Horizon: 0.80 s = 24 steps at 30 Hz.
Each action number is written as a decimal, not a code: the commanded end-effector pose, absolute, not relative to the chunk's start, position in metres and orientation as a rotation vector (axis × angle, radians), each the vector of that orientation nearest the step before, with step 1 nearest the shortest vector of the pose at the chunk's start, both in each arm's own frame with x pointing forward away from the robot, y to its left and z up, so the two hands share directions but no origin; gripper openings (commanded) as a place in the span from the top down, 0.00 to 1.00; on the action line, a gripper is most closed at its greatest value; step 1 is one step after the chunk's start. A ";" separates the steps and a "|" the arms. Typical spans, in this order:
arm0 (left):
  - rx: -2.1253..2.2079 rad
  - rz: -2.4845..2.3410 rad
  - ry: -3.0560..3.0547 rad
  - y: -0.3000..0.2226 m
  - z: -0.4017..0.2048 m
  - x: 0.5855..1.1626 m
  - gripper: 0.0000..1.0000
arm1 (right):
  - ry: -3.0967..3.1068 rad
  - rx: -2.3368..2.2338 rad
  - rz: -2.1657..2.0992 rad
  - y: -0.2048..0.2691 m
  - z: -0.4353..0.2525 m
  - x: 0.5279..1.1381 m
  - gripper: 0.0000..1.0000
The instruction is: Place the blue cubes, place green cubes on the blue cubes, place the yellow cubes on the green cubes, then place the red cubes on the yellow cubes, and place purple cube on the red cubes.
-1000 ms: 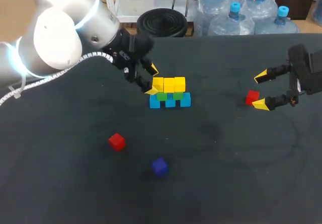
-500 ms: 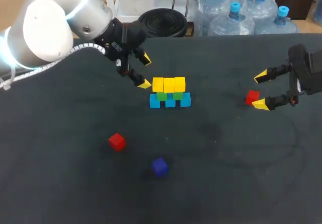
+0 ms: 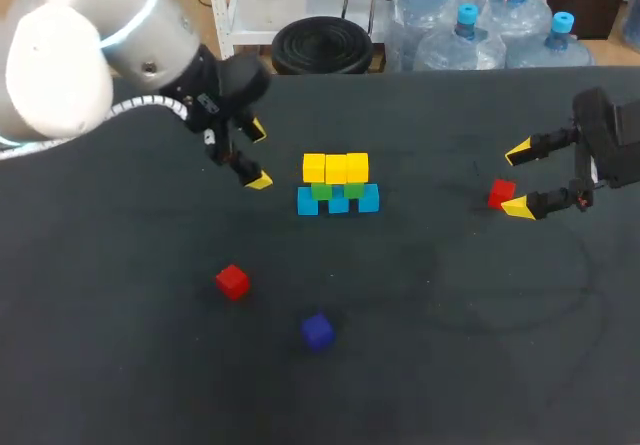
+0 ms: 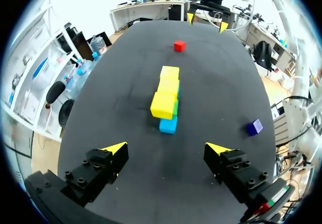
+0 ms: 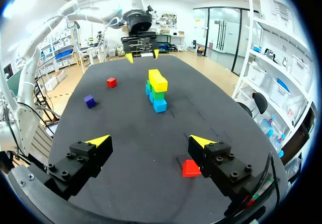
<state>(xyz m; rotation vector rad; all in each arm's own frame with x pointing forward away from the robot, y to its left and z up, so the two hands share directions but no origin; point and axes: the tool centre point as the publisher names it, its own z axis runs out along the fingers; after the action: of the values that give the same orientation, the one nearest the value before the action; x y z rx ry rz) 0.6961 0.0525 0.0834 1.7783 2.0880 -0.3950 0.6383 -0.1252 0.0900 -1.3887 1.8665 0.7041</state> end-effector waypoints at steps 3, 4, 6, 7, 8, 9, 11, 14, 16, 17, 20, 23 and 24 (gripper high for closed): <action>1.744 -0.326 2.049 0.077 0.079 0.647 0.00 | 1.864 -1.388 0.705 -0.125 0.090 0.639 0.00; 1.764 -0.354 2.034 0.081 0.076 0.643 0.00 | 1.864 -1.388 0.705 -0.125 0.090 0.639 0.00; 1.794 -0.370 2.015 0.090 0.073 0.638 0.00 | 1.864 -1.388 0.705 -0.125 0.090 0.639 0.00; 1.837 -0.399 1.962 0.095 0.071 0.636 0.00 | 1.864 -1.388 0.705 -0.125 0.090 0.639 0.00; 1.892 -0.441 1.908 0.099 0.070 0.634 0.00 | 1.864 -1.388 0.705 -0.125 0.090 0.639 0.00; 1.936 -0.397 1.923 0.102 0.068 0.634 0.00 | 1.864 -1.388 0.705 -0.125 0.090 0.639 0.00; 2.029 -0.453 1.818 0.109 0.065 0.633 0.00 | 1.864 -1.388 0.705 -0.125 0.090 0.639 0.00; 2.161 -0.463 1.715 0.116 0.063 0.633 0.00 | 1.864 -1.388 0.705 -0.125 0.090 0.639 0.00; 2.228 -0.453 1.679 0.116 0.061 0.632 0.00 | 1.864 -1.388 0.705 -0.125 0.090 0.639 0.00; 2.263 -0.475 1.619 0.116 0.060 0.632 0.00 | 1.864 -1.388 0.705 -0.125 0.090 0.639 0.00; 2.351 -0.463 1.579 0.116 0.055 0.632 0.00 | 1.864 -1.388 0.705 -0.125 0.090 0.639 0.00; 2.374 -0.481 1.544 0.117 0.051 0.634 0.00 | 1.864 -1.388 0.705 -0.125 0.090 0.639 0.00; 2.385 -0.473 1.542 0.117 0.049 0.634 0.00 | 1.864 -1.388 0.705 -0.125 0.090 0.639 0.00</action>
<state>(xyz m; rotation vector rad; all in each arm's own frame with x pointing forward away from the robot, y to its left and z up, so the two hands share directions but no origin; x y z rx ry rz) 0.6219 0.1206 0.0523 2.3175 1.5490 -0.4093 0.6383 -0.1252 0.0900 -1.3888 1.8665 0.7042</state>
